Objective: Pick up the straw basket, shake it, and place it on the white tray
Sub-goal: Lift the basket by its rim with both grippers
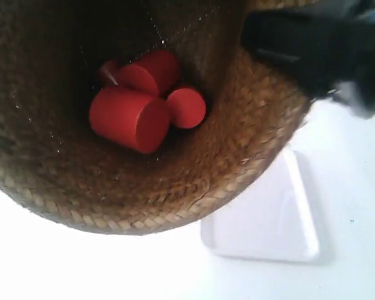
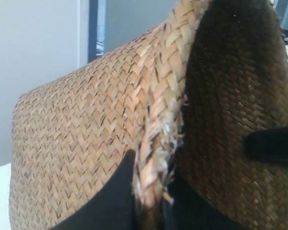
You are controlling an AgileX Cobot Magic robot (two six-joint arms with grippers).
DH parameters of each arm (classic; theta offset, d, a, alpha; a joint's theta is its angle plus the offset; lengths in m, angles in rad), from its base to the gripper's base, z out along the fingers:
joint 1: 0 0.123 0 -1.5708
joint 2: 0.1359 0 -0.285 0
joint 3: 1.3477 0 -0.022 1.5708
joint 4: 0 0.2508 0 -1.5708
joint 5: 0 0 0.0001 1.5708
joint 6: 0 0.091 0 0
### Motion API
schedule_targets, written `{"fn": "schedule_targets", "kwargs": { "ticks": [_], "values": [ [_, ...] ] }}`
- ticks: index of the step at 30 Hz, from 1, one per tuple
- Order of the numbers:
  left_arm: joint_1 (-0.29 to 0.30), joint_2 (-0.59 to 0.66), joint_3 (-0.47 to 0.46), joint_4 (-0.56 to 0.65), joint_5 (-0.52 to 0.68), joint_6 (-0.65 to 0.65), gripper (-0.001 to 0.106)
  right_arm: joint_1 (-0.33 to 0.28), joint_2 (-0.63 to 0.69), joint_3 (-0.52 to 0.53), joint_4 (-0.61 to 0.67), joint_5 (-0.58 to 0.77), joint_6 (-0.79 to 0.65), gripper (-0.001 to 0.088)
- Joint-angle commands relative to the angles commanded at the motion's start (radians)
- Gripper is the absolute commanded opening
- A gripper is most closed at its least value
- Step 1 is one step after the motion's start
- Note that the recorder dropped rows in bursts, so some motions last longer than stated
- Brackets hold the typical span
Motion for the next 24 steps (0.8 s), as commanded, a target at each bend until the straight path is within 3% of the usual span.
{"fn": "schedule_targets", "kwargs": {
  "ticks": [3,5,8,10,12,13,15,16,17,19,20,22,24],
  "values": [
    [0.000,-0.046,-0.076,0.050,0.199,-0.030,0.000,0.024,-0.044,-0.073,0.037,0.200,0.021,0.0000],
    [0.000,-0.100,-0.119,0.065,0.236,-0.072,0.000,0.058,-0.119,-0.101,0.071,0.242,0.021,0.0000],
    [0.000,-0.132,-0.103,0.089,0.120,-0.068,0.000,0.094,-0.186,-0.062,0.021,0.104,0.012,0.0000],
    [0.000,-0.096,-0.057,0.094,-0.033,-0.068,0.000,0.076,-0.121,-0.010,-0.017,0.003,0.012,0.0000],
    [0.000,-0.050,-0.037,0.102,-0.059,-0.073,0.000,0.033,-0.025,0.003,-0.024,-0.006,0.012,0.0000],
    [0.000,-0.062,-0.072,0.105,0.102,-0.096,0.000,0.022,-0.014,-0.040,0.048,0.111,0.098,0.0000],
    [0.000,-0.145,-0.159,0.150,0.286,-0.084,0.000,0.072,-0.126,-0.106,0.118,0.196,0.049,0.0000],
    [0.000,-0.169,-0.166,0.143,0.277,-0.087,0.000,0.097,-0.167,-0.106,0.110,0.154,0.037,0.0000],
    [0.000,-0.180,-0.142,0.122,0.162,-0.089,0.000,0.116,-0.194,-0.070,0.038,0.046,-0.001,0.0000],
    [0.000,-0.110,-0.050,0.120,-0.037,-0.089,0.000,0.075,-0.087,0.006,0.019,-0.082,-0.011,0.0000],
    [0.000,-0.071,-0.032,0.120,-0.046,-0.087,0.000,0.049,-0.020,0.008,0.022,-0.039,-0.002,0.0000],
    [0.000,-0.092,-0.087,0.129,0.132,-0.104,0.000,0.062,-0.047,-0.066,0.070,0.115,0.067,0.0000],
    [0.000,-0.169,-0.154,0.145,0.241,-0.114,0.000,0.134,-0.165,-0.124,0.064,0.181,0.019,0.0000]
  ]
}}
